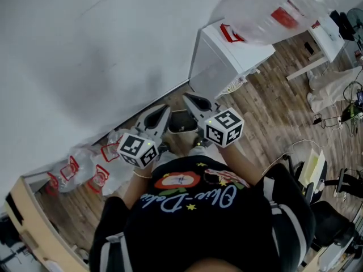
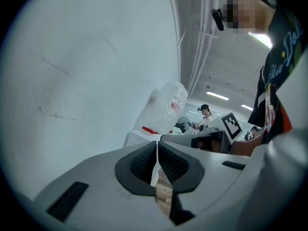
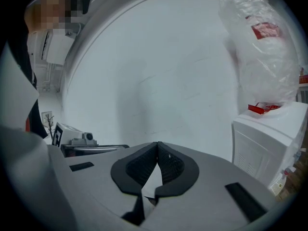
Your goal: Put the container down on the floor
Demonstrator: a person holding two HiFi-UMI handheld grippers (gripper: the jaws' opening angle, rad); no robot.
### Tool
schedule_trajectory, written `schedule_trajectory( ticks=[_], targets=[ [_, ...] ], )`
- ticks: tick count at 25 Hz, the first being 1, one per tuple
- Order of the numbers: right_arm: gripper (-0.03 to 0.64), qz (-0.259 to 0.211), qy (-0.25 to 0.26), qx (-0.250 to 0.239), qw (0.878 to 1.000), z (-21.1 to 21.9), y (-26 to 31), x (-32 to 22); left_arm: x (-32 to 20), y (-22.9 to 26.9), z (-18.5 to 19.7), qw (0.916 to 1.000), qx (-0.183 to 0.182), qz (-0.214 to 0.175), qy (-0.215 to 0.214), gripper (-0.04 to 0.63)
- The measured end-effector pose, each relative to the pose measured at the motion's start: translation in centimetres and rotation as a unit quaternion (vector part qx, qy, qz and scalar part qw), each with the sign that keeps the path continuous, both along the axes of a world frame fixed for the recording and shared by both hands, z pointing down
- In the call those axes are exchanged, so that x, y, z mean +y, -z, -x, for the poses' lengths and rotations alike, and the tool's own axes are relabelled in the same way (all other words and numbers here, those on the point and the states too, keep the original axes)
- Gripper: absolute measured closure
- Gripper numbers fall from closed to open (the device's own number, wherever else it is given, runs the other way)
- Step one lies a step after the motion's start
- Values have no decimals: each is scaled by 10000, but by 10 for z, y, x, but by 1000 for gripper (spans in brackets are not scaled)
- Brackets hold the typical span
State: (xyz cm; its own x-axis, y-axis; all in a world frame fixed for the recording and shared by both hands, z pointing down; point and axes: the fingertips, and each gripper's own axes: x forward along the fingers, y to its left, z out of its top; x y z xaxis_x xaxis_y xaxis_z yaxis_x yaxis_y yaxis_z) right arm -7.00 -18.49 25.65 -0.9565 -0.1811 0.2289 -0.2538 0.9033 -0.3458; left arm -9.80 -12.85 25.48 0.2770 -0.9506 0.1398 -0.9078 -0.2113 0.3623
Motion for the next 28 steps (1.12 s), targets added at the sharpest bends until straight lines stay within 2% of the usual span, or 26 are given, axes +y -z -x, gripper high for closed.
schedule_trajectory(
  ticks=[8, 28],
  targets=[
    [617, -80, -32, 25, 10000, 1, 4, 1, 2, 7, 1, 9999, -131, -87, -23, 584],
    [618, -77, -18, -77, 9999, 2, 10, 6, 9, 5, -1, 10000, -35, -28, 10, 584]
  ],
)
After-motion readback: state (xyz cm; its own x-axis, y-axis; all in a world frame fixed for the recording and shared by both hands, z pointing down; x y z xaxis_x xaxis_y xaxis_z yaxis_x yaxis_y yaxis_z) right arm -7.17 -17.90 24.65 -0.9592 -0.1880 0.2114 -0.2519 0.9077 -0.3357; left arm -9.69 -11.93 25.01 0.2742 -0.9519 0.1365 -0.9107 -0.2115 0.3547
